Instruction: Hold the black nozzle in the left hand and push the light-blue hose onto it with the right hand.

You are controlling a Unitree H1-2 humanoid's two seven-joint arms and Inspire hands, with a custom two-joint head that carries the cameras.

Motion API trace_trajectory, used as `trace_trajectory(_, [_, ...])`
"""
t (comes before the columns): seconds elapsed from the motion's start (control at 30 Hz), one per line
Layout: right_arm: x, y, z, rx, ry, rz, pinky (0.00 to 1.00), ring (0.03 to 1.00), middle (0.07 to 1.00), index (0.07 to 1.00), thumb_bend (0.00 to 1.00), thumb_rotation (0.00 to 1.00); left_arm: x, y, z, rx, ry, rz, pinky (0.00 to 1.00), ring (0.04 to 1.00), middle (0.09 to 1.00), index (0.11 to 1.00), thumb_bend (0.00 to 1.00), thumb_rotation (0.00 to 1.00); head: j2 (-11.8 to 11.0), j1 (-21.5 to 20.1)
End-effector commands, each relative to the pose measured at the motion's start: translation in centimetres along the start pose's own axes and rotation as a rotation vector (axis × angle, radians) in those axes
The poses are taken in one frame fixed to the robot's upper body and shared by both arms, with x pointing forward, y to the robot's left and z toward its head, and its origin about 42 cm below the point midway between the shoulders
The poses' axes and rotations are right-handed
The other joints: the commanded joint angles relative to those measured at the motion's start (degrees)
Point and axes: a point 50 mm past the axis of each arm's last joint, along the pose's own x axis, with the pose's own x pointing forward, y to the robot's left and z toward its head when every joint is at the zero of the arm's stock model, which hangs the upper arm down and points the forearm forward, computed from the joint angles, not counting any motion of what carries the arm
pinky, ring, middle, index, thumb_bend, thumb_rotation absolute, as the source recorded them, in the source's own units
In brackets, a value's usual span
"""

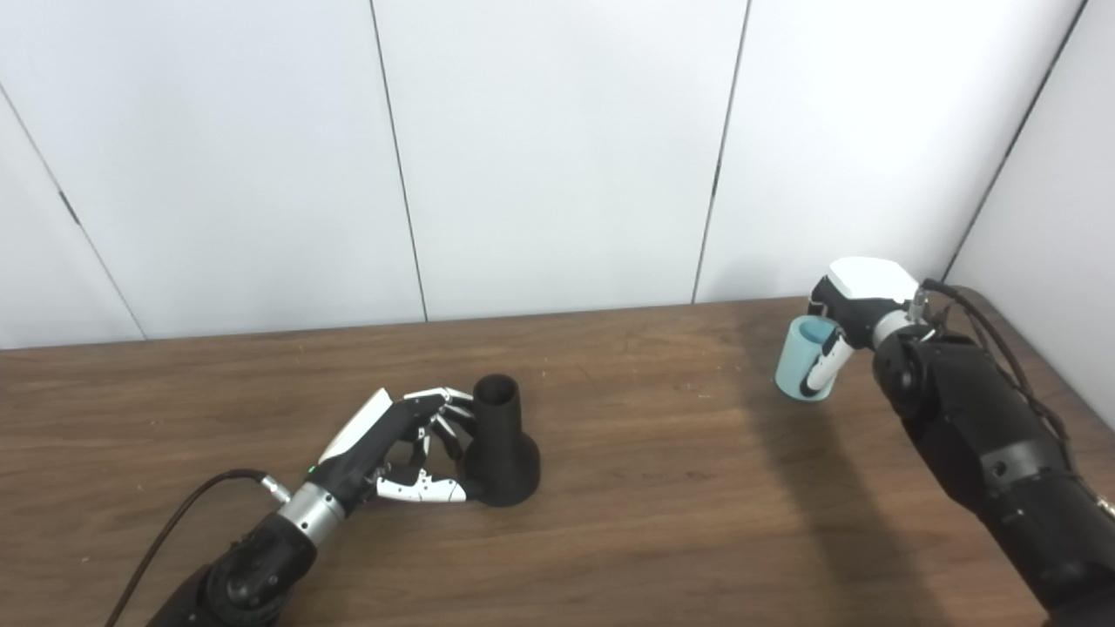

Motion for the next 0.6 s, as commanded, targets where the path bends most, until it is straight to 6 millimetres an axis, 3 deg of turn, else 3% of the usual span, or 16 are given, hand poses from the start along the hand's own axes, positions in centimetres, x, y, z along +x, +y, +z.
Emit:
trace_trajectory(0.0, [0.0,-3.5,-0.4,-0.018,-0.015,-0.081,0.23,0.306,0.405,0.502,0.53,0.01,-3.6,-3.8,-3.7,-0.003,0.178,-0.173,0.36,0.472,0.613,0.616,0.85,0.29,0.01,-0.03])
trace_trajectory(0.23, [-0.2,-3.7,-0.3,0.023,-0.034,-0.07,0.2,0.277,0.394,0.505,0.53,0.01,-3.7,-3.8,-3.7,0.0,0.178,-0.173,0.36,0.472,0.613,0.616,0.86,0.3,0.08,0.11])
trace_trajectory(0.57, [-1.4,-5.8,0.7,0.125,-0.093,-0.1,0.35,0.398,0.447,0.505,0.53,0.01,-3.7,-3.9,-3.8,0.0,0.18,-0.178,0.36,0.476,0.613,0.616,0.85,0.29,0.14,0.15])
